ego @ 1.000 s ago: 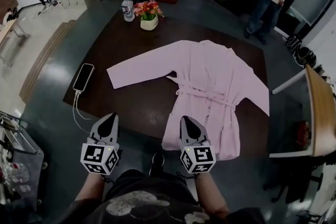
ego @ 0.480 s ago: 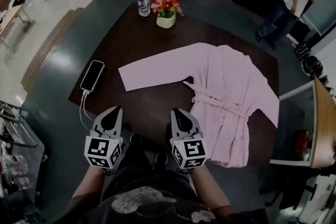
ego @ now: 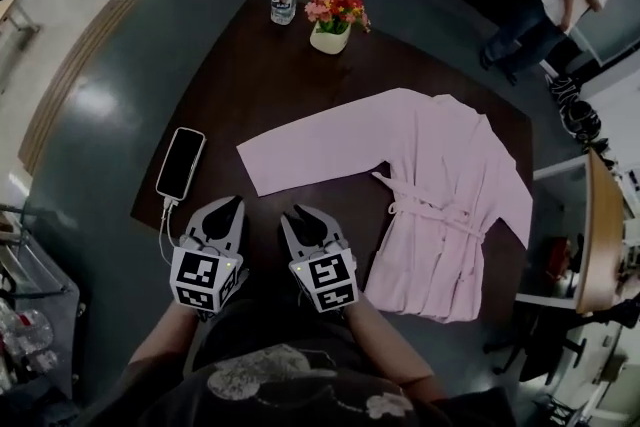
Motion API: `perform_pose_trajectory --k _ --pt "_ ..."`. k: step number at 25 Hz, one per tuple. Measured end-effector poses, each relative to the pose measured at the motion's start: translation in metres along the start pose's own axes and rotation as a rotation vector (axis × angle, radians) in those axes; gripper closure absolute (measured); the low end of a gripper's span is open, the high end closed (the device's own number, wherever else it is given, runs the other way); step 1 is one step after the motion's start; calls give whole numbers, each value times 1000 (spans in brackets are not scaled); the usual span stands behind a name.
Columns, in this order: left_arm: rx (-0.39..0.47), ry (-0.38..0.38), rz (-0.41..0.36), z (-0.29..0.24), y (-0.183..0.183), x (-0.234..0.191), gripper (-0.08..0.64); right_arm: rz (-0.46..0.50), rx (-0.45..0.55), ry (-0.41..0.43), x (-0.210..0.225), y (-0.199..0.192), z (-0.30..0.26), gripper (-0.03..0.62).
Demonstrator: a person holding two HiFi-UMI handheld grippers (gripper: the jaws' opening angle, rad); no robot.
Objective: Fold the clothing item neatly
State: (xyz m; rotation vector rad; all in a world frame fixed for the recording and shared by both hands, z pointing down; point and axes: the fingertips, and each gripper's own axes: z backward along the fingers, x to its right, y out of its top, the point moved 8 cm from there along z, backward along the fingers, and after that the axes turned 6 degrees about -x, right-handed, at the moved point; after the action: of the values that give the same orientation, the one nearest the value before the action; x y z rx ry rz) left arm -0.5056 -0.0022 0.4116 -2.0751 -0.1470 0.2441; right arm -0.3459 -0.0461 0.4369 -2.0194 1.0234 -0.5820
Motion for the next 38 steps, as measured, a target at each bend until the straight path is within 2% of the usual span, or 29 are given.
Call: perform_pose_trajectory --k 7,15,19,25,28,32,35,38 --pt "-62 -19 82 -23 -12 -47 551 62 -176 32 -10 0 -76 500" --pt "-104 -47 77 -30 -20 -77 551 157 -322 -6 -16 -5 -121 500" --pt "-110 -52 83 -31 -21 -86 551 138 -375 -12 -17 -10 -130 500" --pt "-118 -67 93 -35 -25 -91 551 67 -367 -20 -13 -11 -132 502" --pt "-119 -75 95 -36 -25 -91 551 21 -351 -24 -7 -10 -132 556" --pt "-122 -84 96 -40 -25 -89 551 -35 -339 -14 -3 -7 -132 566" --pt "-122 -96 94 -42 -25 -85 551 -88 -273 -9 4 6 -120 568" --pt "-125 -113 72 -47 -23 -81 551 -118 -181 -44 19 29 -99 569"
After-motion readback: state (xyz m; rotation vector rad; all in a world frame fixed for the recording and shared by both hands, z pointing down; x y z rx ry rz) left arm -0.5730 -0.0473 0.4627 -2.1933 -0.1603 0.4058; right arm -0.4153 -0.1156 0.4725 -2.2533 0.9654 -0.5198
